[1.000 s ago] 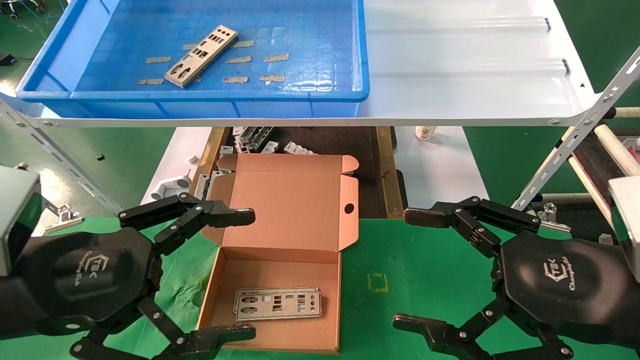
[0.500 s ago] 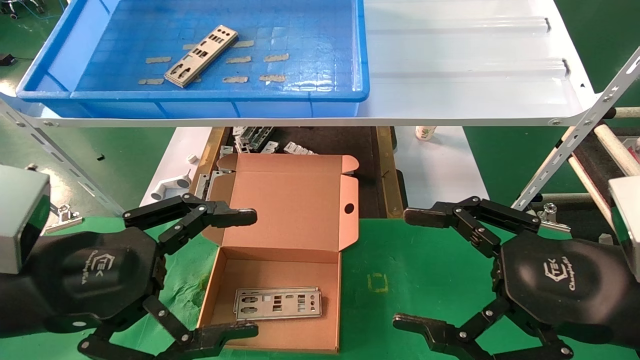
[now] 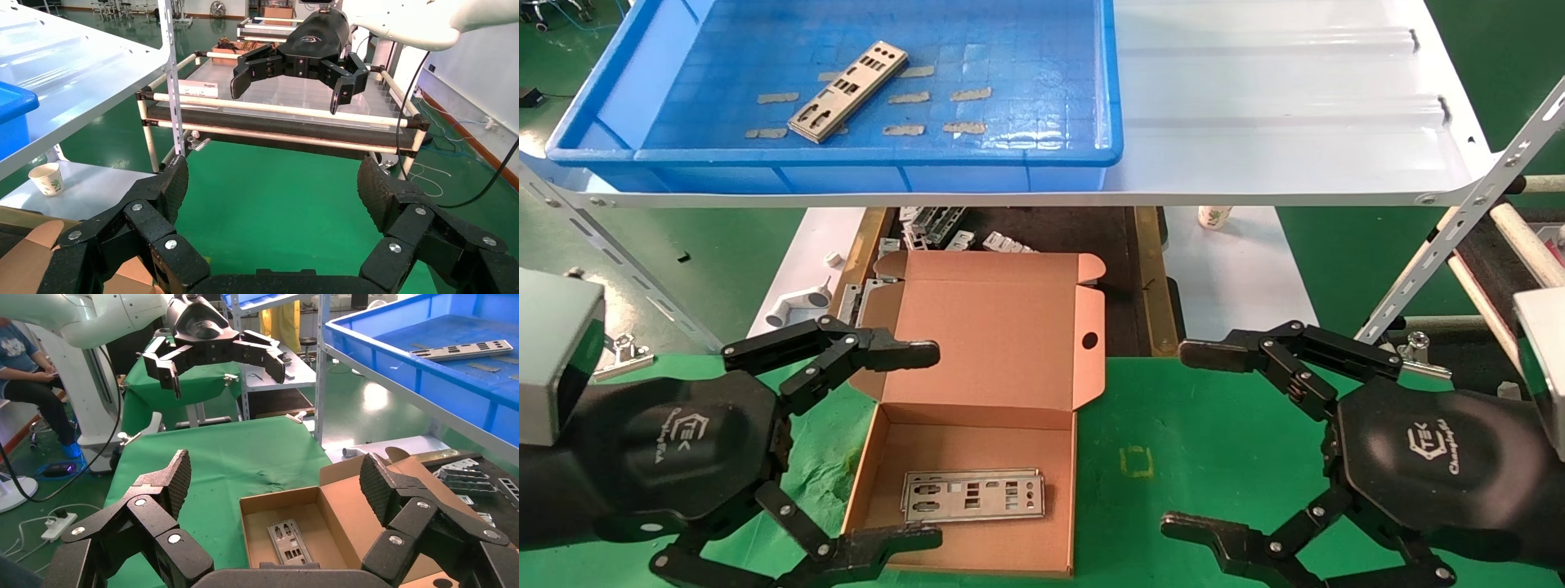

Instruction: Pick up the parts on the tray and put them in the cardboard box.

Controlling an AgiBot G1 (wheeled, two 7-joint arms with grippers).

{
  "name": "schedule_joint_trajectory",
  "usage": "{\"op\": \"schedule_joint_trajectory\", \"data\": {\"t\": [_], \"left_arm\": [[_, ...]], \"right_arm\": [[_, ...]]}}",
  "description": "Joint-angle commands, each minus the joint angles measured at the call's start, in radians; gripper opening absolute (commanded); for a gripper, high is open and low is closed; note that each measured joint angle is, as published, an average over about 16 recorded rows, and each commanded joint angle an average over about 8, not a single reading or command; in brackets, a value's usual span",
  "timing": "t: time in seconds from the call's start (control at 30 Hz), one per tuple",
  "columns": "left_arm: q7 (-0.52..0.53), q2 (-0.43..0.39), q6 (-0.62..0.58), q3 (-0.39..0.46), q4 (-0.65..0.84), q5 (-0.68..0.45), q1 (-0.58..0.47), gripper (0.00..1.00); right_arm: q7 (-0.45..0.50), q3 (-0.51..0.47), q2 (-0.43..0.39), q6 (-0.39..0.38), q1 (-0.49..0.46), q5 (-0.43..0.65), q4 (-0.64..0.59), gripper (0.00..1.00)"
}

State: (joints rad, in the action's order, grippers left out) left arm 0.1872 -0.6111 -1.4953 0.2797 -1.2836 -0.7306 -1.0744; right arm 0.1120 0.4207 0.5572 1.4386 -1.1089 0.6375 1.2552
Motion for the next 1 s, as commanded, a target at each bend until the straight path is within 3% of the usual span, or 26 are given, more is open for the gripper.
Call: {"op": "schedule_joint_trajectory", "data": {"t": [0.03,1.0], "left_arm": [[0.000,0.000,0.000,0.000,0.000,0.000,0.000,1.00],[-0.001,-0.001,0.000,0.002,0.002,-0.001,-0.001,1.00]], "right_arm": [[0.000,0.000,0.000,0.000,0.000,0.000,0.000,1.00],[0.000,0.000,0.000,0.000,0.000,0.000,0.000,1.00]]}}
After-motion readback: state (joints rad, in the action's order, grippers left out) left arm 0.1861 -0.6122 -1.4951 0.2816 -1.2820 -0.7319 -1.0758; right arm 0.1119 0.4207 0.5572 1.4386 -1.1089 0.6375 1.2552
